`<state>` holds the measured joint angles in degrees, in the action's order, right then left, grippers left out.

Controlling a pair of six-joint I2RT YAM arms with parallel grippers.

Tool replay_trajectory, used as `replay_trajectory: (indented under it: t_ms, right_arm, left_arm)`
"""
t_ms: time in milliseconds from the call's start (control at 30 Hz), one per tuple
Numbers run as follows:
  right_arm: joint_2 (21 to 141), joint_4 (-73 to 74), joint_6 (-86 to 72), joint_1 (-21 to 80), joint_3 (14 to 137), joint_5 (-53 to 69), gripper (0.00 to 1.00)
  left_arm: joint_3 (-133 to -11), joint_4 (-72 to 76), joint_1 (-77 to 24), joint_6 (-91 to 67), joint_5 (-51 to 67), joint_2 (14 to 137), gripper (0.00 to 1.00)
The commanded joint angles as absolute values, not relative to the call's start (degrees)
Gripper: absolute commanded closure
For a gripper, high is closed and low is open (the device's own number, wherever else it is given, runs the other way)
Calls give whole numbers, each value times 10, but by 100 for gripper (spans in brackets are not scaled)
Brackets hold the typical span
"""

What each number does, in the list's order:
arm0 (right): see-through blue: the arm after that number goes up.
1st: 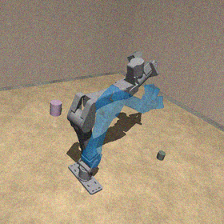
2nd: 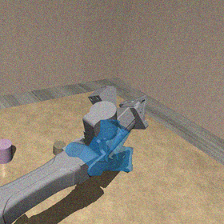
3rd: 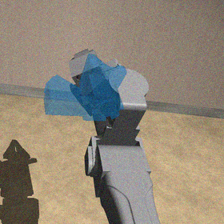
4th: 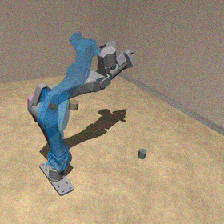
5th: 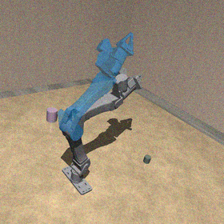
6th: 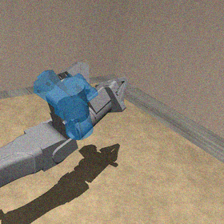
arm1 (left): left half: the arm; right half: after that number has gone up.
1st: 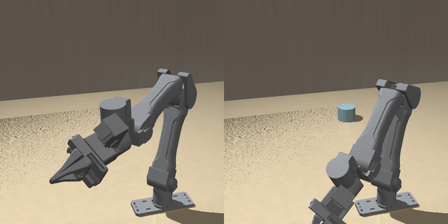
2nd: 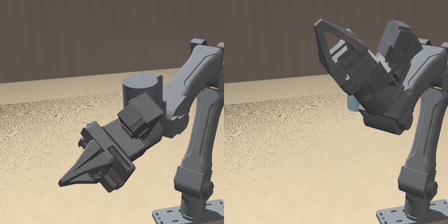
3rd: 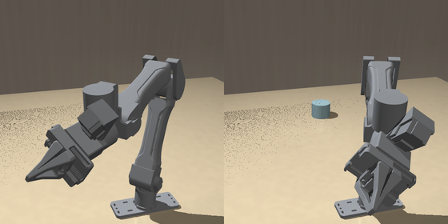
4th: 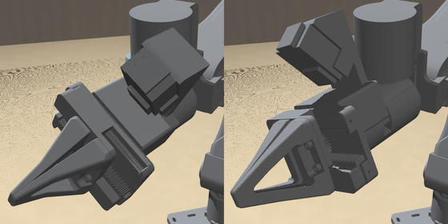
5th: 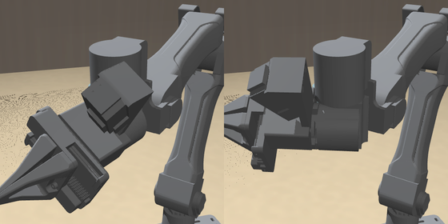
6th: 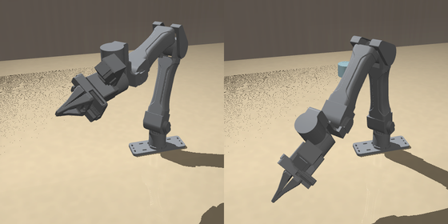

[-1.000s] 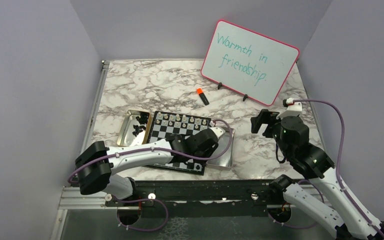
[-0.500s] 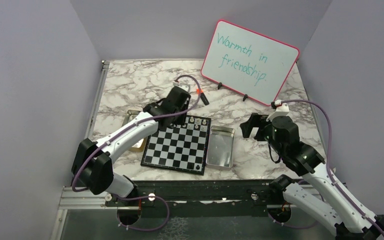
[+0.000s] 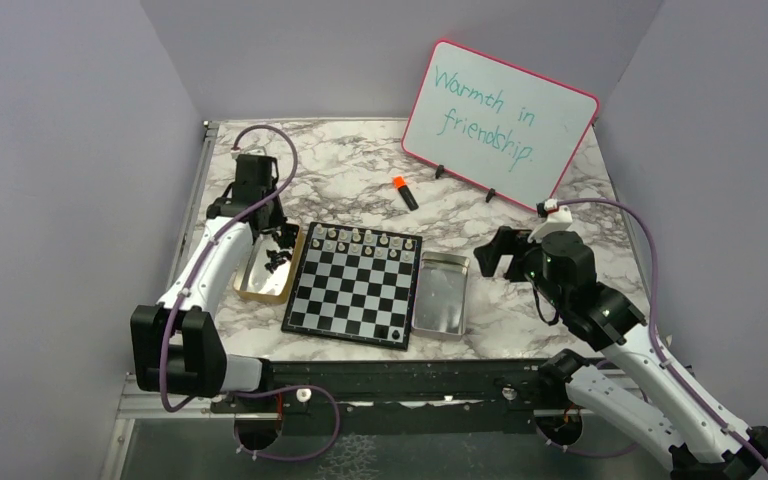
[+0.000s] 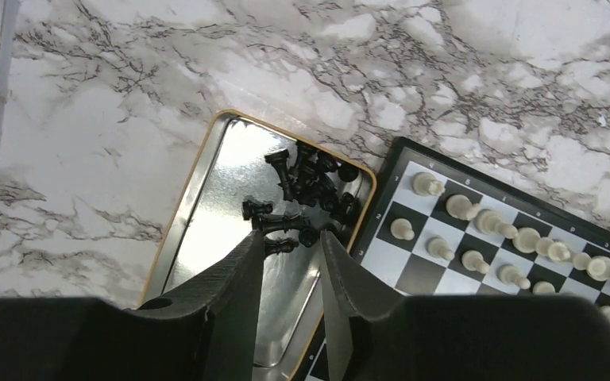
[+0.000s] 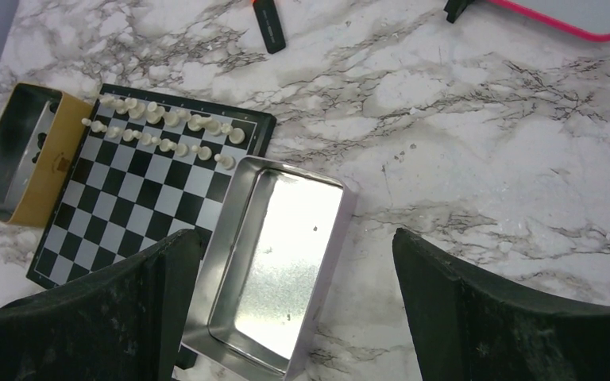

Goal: Set up the chess pieces on the board
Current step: Pick up the chess piece from the storage box.

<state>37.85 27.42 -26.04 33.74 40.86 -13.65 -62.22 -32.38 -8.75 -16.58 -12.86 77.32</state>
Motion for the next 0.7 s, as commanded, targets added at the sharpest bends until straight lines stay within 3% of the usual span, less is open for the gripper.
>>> replay_trajectory:
  t_ms: [0,667]
  right_arm:
    - [373,244,-258,335,398,-118,5]
    - [400,221,-252,335,405,-97,5]
  left_arm:
    - [-592,-276,-34,-174,-41,781,68]
    - [-513,-289,12,-160,-96,824,74]
